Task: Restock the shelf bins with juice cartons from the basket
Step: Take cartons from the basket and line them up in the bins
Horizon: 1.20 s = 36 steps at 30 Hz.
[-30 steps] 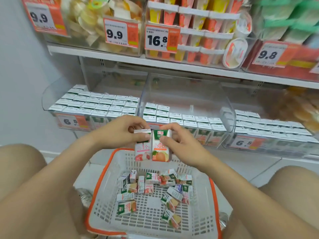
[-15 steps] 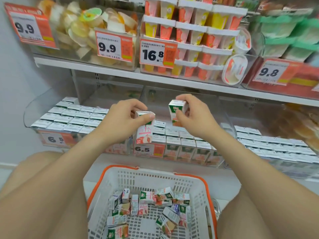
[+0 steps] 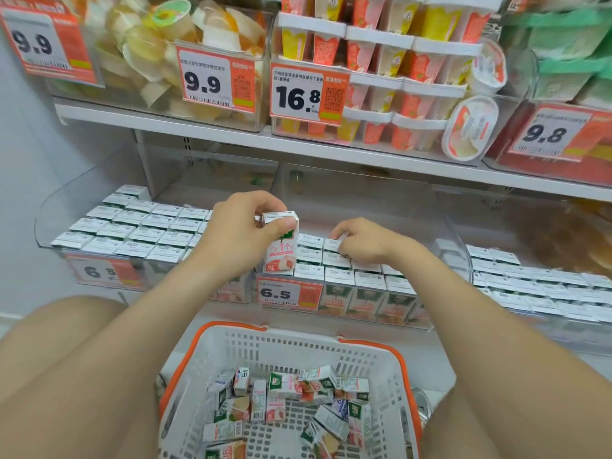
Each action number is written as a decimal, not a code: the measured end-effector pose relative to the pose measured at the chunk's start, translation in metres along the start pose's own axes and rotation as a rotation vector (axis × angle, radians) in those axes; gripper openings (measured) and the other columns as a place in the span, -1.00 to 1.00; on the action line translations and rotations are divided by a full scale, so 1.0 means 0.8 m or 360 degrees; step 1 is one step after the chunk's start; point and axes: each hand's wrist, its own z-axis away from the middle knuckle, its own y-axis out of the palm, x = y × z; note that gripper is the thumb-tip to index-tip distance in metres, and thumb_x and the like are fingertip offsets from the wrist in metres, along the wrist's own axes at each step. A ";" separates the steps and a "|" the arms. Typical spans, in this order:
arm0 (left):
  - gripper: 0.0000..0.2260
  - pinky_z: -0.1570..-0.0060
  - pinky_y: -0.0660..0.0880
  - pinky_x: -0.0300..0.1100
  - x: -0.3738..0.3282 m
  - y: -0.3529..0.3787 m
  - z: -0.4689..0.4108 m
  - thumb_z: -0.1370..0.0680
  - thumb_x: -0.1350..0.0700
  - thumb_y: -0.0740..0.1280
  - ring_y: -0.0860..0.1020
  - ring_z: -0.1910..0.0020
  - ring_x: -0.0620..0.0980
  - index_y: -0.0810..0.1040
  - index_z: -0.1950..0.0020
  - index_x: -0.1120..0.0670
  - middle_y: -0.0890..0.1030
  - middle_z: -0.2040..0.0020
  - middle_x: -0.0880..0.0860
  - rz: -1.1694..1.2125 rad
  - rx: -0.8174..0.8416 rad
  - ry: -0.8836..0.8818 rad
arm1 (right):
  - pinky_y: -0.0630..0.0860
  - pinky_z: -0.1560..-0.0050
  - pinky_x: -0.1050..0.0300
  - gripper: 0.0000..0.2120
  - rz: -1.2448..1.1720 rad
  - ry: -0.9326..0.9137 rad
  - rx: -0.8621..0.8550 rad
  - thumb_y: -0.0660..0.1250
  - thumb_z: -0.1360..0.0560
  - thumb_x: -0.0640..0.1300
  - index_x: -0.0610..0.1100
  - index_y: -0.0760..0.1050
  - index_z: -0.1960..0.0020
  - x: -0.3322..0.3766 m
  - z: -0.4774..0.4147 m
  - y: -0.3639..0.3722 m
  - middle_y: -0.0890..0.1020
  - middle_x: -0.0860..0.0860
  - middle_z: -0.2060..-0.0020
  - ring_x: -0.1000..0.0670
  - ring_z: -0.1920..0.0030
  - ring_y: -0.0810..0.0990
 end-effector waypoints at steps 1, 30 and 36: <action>-0.88 0.13 0.51 -0.29 -0.001 -0.001 0.002 -0.58 -0.12 0.46 0.68 0.09 -0.21 0.69 -0.05 -0.12 0.70 0.02 -0.21 0.0015 0.0006 -0.0006 | 0.44 -0.24 0.01 -0.60 0.0015 0.0002 0.0017 0.20 -0.61 -0.25 -0.03 0.49 -0.41 0.000 0.003 0.001 0.56 -0.10 -0.30 -0.15 -0.38 0.50; -0.20 -0.48 0.15 0.42 0.144 -0.136 0.017 -0.61 -0.43 0.13 -0.06 -0.65 0.30 -0.09 -0.69 -0.06 -0.12 -0.71 0.03 -0.1199 0.0734 -0.0694 | 0.51 -0.11 -0.05 -0.62 0.0008 -0.1014 -0.0866 0.36 -0.61 -0.21 -0.11 0.45 -0.41 0.311 -0.114 0.143 0.60 -0.12 -0.12 -0.18 -0.15 0.56; -0.17 -0.46 0.18 0.42 0.147 -0.139 0.014 -0.56 -0.51 0.06 0.08 -0.59 0.38 0.04 -0.65 -0.02 0.06 -0.65 0.09 -0.1276 0.0846 -0.0813 | 0.52 0.01 0.03 -0.72 0.0037 -0.0711 -0.0500 0.36 -0.65 -0.07 -0.15 0.56 -0.31 0.342 -0.188 0.149 0.64 -0.09 0.16 -0.11 0.09 0.60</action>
